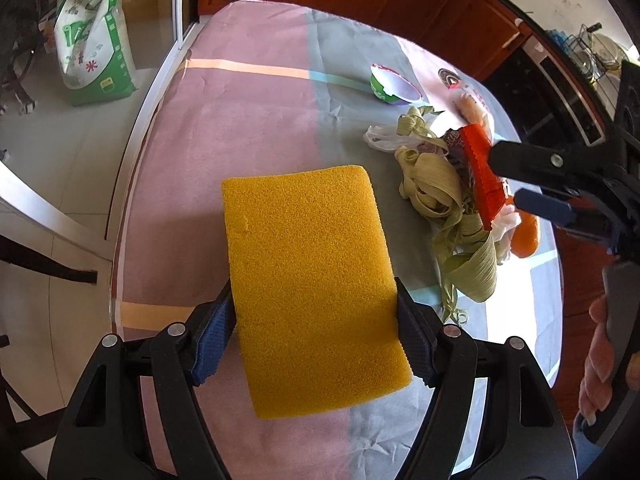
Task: Collect trash
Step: 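Grasp the orange snack bag with the right gripper while the left gripper holds the sponge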
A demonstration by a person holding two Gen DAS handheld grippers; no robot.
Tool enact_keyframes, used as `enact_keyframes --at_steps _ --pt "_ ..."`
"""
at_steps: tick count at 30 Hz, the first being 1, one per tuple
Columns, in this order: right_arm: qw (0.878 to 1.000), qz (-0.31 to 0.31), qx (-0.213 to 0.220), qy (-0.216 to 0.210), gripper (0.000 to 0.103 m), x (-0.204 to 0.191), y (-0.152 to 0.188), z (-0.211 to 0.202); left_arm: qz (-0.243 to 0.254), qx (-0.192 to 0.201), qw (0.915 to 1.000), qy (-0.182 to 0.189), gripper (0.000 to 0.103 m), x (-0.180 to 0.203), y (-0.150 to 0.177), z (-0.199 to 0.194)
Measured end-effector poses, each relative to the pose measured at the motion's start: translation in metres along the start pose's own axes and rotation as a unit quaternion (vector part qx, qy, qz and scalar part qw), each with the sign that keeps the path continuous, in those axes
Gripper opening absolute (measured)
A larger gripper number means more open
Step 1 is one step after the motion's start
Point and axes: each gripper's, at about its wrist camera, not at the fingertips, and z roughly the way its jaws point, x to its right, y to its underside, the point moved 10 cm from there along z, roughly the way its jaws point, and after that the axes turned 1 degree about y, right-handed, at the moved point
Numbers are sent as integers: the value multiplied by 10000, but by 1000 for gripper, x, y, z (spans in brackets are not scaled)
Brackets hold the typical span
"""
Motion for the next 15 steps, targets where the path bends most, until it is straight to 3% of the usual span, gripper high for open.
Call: enact_keyframes --at_steps 4,5,8,11,15 --pt "9998 71 -184 -56 89 4 -1 19 17 -34 10000 -35 74 1 1 2" --pt "9999 30 -139 -51 82 5 -1 19 21 -45 10000 -45 74 0 1 3" --pt "9999 7 -97 -97 48 5 2 16 62 -59 9999 -57 74 4 1 4" --pt "9998 69 -2 -176 29 8 2 7 152 -39 9999 -48 74 12 2 3" --pt "9995 65 204 -219 25 12 1 -11 229 34 9997 -62 74 20 2 -1"
